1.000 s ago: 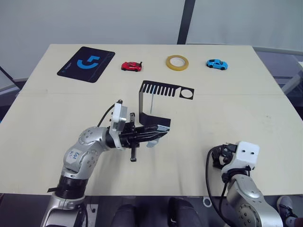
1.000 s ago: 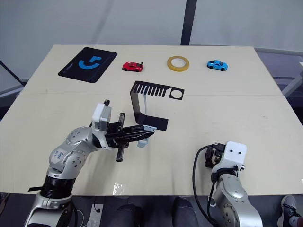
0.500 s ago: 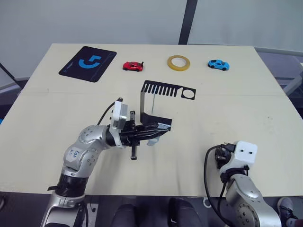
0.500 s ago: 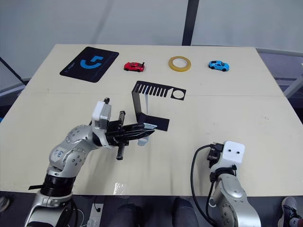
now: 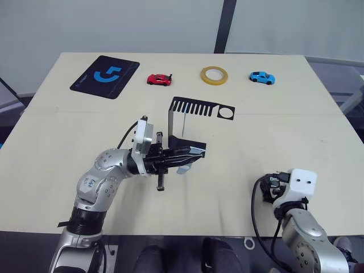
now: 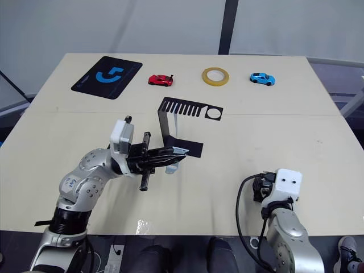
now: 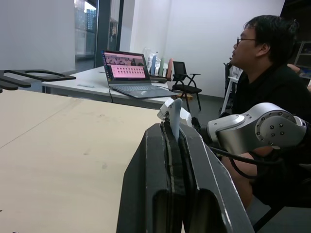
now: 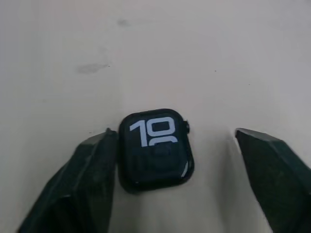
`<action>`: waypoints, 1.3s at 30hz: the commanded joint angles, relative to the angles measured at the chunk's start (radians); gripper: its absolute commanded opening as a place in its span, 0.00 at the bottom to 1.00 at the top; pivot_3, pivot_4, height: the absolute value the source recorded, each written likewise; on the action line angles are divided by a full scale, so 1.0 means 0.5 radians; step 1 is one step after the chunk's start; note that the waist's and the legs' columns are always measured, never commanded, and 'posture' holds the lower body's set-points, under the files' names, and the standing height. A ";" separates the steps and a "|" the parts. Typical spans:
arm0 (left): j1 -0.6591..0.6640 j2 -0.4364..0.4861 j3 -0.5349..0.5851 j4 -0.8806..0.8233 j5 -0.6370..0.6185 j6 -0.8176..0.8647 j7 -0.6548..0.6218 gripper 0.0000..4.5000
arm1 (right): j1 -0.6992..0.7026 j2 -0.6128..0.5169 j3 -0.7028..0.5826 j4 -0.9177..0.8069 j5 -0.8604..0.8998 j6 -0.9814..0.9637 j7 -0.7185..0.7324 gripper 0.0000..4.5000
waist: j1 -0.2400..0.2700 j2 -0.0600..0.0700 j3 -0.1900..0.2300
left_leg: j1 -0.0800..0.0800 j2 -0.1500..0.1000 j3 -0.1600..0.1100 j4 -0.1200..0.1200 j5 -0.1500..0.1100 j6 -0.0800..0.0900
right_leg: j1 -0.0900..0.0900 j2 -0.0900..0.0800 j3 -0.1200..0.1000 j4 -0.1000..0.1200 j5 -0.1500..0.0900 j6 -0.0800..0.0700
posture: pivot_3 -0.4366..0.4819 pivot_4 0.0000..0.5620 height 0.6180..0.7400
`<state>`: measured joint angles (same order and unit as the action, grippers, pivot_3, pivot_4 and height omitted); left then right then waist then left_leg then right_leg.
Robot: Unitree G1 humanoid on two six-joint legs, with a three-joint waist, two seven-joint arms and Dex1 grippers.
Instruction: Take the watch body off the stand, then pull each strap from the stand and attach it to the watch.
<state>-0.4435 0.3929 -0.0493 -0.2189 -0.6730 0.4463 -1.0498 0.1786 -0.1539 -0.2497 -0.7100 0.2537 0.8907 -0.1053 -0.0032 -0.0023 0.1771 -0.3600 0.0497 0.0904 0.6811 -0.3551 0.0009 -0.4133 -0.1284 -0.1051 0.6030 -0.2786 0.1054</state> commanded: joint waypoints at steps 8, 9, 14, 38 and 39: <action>0.012 0.011 0.031 -0.057 -0.062 0.014 -0.012 0.00 | 0.175 -0.058 0.049 -0.025 -0.067 -0.285 0.175 0.99 | 0.003 0.000 0.000 | 0.000 0.000 0.000 -0.001 0.000 0.000 | 0.000 0.001 0.000 -0.001 0.000 0.000 | 0.48 0.27 0.97; 0.013 0.011 0.031 -0.059 -0.063 0.015 -0.013 0.00 | 0.176 -0.054 0.052 -0.006 -0.070 -0.327 0.192 0.99 | 0.002 0.000 0.000 | 0.000 0.000 0.000 -0.001 0.000 0.000 | 0.000 0.001 0.000 -0.001 0.000 0.000 | 0.48 0.27 0.97; 0.009 0.011 0.029 -0.058 -0.065 0.020 -0.020 0.00 | 0.192 -0.124 0.003 0.187 -0.049 -0.559 0.373 0.99 | 0.001 0.000 0.000 | 0.000 0.001 0.000 -0.001 0.000 0.000 | 0.000 0.001 0.000 -0.001 0.000 0.000 | 0.48 0.27 0.97; -0.008 0.006 0.033 -0.043 -0.059 0.031 -0.016 0.00 | 0.185 -0.147 -0.024 0.368 0.089 -0.583 0.538 0.99 | 0.001 0.000 0.000 | 0.001 0.001 0.001 -0.001 0.000 -0.001 | 0.000 0.001 0.000 -0.001 0.000 0.000 | 0.48 0.27 0.97; -0.011 0.005 0.032 -0.039 -0.059 0.031 -0.016 0.00 | 0.177 -0.151 -0.027 0.381 0.090 -0.585 0.544 0.99 | 0.001 0.000 0.000 | 0.001 0.001 0.001 -0.001 0.000 -0.001 | 0.000 0.001 0.000 -0.001 0.000 0.000 | 0.48 0.27 0.97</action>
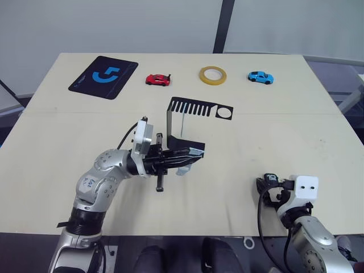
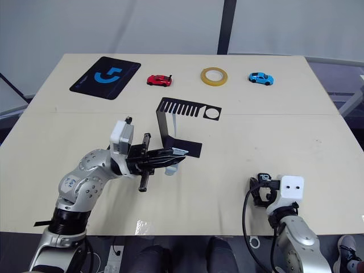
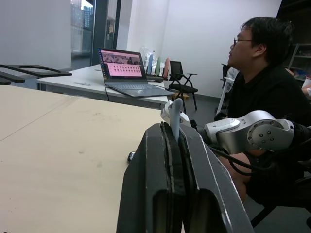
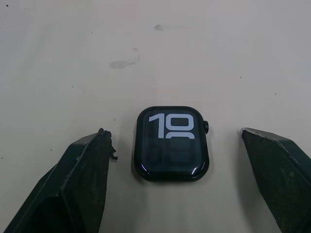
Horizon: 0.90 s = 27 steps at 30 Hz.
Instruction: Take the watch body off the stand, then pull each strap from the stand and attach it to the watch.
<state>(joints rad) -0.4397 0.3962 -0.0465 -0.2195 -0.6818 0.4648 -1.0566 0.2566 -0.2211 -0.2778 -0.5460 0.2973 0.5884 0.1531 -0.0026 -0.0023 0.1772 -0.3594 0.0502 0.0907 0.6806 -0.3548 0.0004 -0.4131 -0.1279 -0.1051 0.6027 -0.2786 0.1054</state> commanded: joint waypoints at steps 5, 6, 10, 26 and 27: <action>-0.026 -0.007 0.026 -0.029 -0.041 -0.006 -0.002 0.00 | -0.002 -0.024 0.021 0.091 0.033 0.052 0.060 0.88 | -0.002 -0.001 0.000 | 0.002 0.000 0.000 0.000 0.000 0.000 | 0.001 0.000 0.000 0.000 0.000 0.000 | 0.48 0.27 0.97; -0.027 -0.007 0.026 -0.027 -0.041 -0.006 -0.001 0.00 | -0.002 -0.022 0.024 0.093 0.032 0.056 0.061 0.82 | -0.001 -0.001 0.000 | 0.002 0.000 0.000 0.000 0.000 0.000 | 0.002 0.000 0.000 0.000 0.000 0.000 | 0.48 0.27 0.97; -0.032 -0.007 0.030 -0.024 -0.038 -0.007 0.005 0.00 | 0.005 -0.018 0.044 0.101 0.022 0.064 0.068 0.40 | 0.002 -0.002 -0.001 | 0.002 0.000 0.000 0.000 0.000 0.000 | 0.002 0.000 0.000 0.000 0.000 0.000 | 0.48 0.27 0.97; -0.108 0.050 0.049 0.064 0.122 -0.242 -0.062 0.00 | -0.048 -0.206 -0.134 -0.146 0.465 0.378 0.278 0.36 | 0.002 -0.002 -0.001 | 0.003 0.000 0.000 0.000 0.000 0.000 | 0.002 0.000 0.000 0.000 0.000 0.000 | 0.48 0.27 0.97; -0.122 0.069 0.045 0.091 0.181 -0.340 -0.098 0.00 | -0.067 -0.254 -0.184 -0.213 0.585 0.479 0.305 0.36 | 0.002 -0.001 -0.001 | 0.003 0.000 0.000 0.000 0.000 0.000 | 0.002 0.000 0.000 0.000 0.000 0.000 | 0.48 0.27 0.97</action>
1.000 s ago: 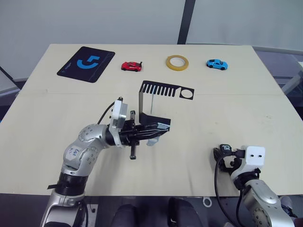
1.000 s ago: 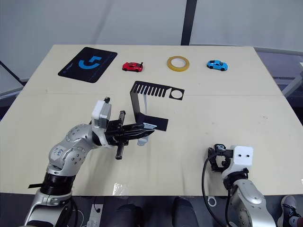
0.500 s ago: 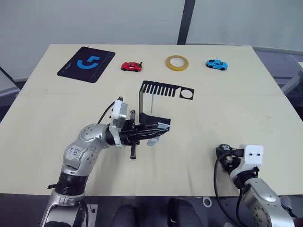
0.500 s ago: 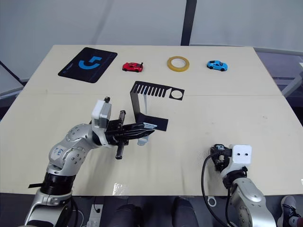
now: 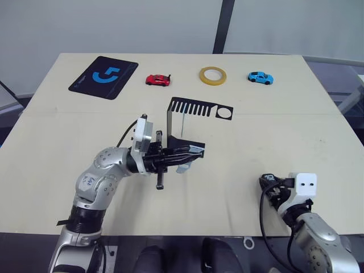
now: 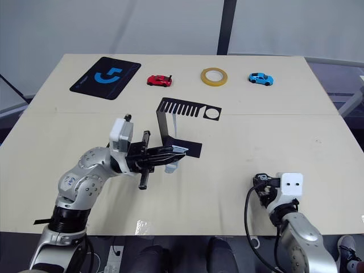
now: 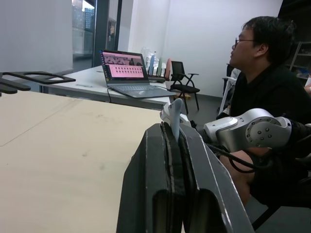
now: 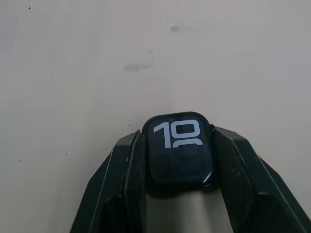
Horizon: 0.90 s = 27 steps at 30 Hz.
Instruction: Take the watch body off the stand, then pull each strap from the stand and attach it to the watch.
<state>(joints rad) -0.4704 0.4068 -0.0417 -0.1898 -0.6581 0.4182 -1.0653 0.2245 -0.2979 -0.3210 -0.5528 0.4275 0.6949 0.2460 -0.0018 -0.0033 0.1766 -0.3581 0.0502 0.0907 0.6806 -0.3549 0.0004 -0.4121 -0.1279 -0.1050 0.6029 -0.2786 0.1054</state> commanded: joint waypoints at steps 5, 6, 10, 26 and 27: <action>-0.111 0.146 -0.011 0.196 0.389 -0.805 -0.346 0.00 | -0.164 -0.352 -0.350 -0.336 1.325 0.852 0.021 0.36 | 0.002 0.002 0.002 | -0.001 0.000 0.000 0.000 0.000 0.001 | -0.002 -0.002 0.000 0.000 0.000 0.000 | 0.48 0.27 0.97; -0.122 0.150 -0.020 0.218 0.409 -0.875 -0.386 0.00 | -0.185 -0.413 -0.359 -0.316 1.551 0.916 -0.055 0.36 | 0.004 0.002 0.002 | -0.001 0.000 0.000 0.000 -0.001 0.001 | -0.002 -0.002 0.000 0.000 0.000 0.000 | 0.48 0.27 0.97; -0.152 0.136 -0.082 0.263 0.488 -1.118 -0.489 0.00 | -0.242 -0.685 -0.164 -0.162 2.457 0.835 -0.517 0.36 | 0.011 0.000 0.003 | -0.005 -0.001 0.000 0.000 -0.001 0.002 | -0.002 -0.004 -0.004 -0.002 0.000 0.000 | 0.48 0.27 0.97; -0.162 0.117 -0.321 0.361 0.744 -1.432 -0.485 0.00 | -0.480 -0.855 0.489 -0.052 3.089 0.334 -0.895 0.36 | 0.030 -0.001 0.004 | -0.022 -0.004 0.003 0.005 0.004 0.008 | -0.004 -0.004 -0.007 -0.017 0.010 0.013 | 0.48 0.27 0.97; -0.160 0.119 -0.325 0.364 0.744 -1.432 -0.483 0.00 | -0.483 -0.858 0.499 -0.050 3.089 0.327 -0.891 0.36 | 0.033 -0.001 0.004 | -0.022 -0.004 0.003 0.005 0.004 0.008 | -0.004 -0.004 -0.007 -0.019 0.011 0.014 | 0.48 0.27 0.97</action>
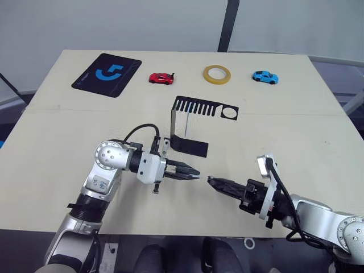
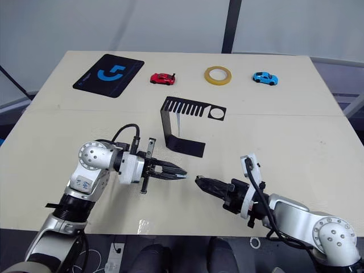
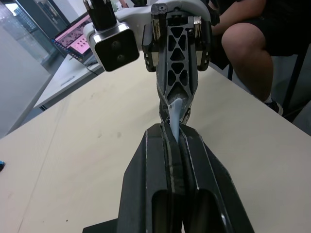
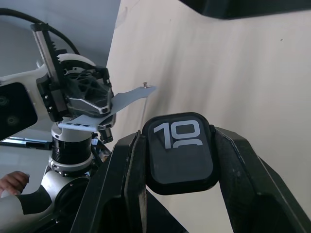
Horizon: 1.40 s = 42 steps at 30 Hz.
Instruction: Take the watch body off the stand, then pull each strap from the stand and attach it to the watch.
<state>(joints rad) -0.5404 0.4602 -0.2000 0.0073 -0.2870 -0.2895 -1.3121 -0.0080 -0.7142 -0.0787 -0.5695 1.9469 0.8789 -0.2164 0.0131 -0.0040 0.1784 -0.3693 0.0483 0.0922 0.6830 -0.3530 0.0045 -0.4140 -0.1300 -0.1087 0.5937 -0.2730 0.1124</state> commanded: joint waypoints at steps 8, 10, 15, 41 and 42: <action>-0.025 0.046 0.062 -0.007 -0.064 0.060 0.051 0.00 | 0.024 -0.063 0.020 -0.008 0.051 -0.069 0.108 0.36 | 0.023 0.000 0.000 | -0.001 0.000 0.000 0.000 0.000 0.001 | 0.000 0.000 0.000 -0.002 0.001 0.000 | 0.48 0.27 0.97; -0.025 0.070 0.088 0.000 -0.101 0.079 0.031 0.00 | 0.033 -0.075 0.018 -0.005 0.051 -0.077 0.123 0.36 | 0.023 0.000 0.000 | -0.001 0.000 0.000 0.000 0.000 0.001 | 0.000 0.000 0.000 -0.002 0.001 0.000 | 0.48 0.27 0.97; -0.040 0.142 0.205 0.045 -0.223 0.195 -0.004 0.00 | 0.050 -0.100 0.007 0.005 0.051 -0.075 0.158 0.36 | 0.023 0.000 0.000 | 0.000 0.000 0.000 0.000 0.000 0.001 | 0.000 0.000 0.000 -0.001 0.001 0.000 | 0.48 0.27 0.97; 0.006 0.137 0.098 -0.120 -0.209 0.310 -0.037 0.00 | 0.051 -0.146 0.013 0.011 0.050 -0.107 0.211 0.36 | 0.025 0.000 0.000 | -0.001 0.000 0.002 0.002 0.002 -0.003 | 0.001 0.001 0.000 -0.002 0.004 0.002 | 0.48 0.27 0.97; 0.008 0.129 0.088 -0.116 -0.196 0.301 -0.039 0.00 | 0.052 -0.146 0.014 0.010 0.050 -0.110 0.212 0.36 | 0.025 0.000 0.000 | -0.001 0.000 0.002 0.002 0.002 -0.003 | 0.001 0.001 0.000 -0.002 0.004 0.002 | 0.48 0.27 0.97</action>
<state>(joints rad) -0.5340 0.5274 -0.1442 -0.0322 -0.3960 -0.1220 -1.3380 0.0222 -0.7805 -0.0620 -0.5430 1.9471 0.8316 -0.1219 0.0258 -0.0040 0.1784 -0.3698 0.0481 0.0931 0.6838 -0.3518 0.0031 -0.4137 -0.1298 -0.1086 0.5928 -0.2712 0.1134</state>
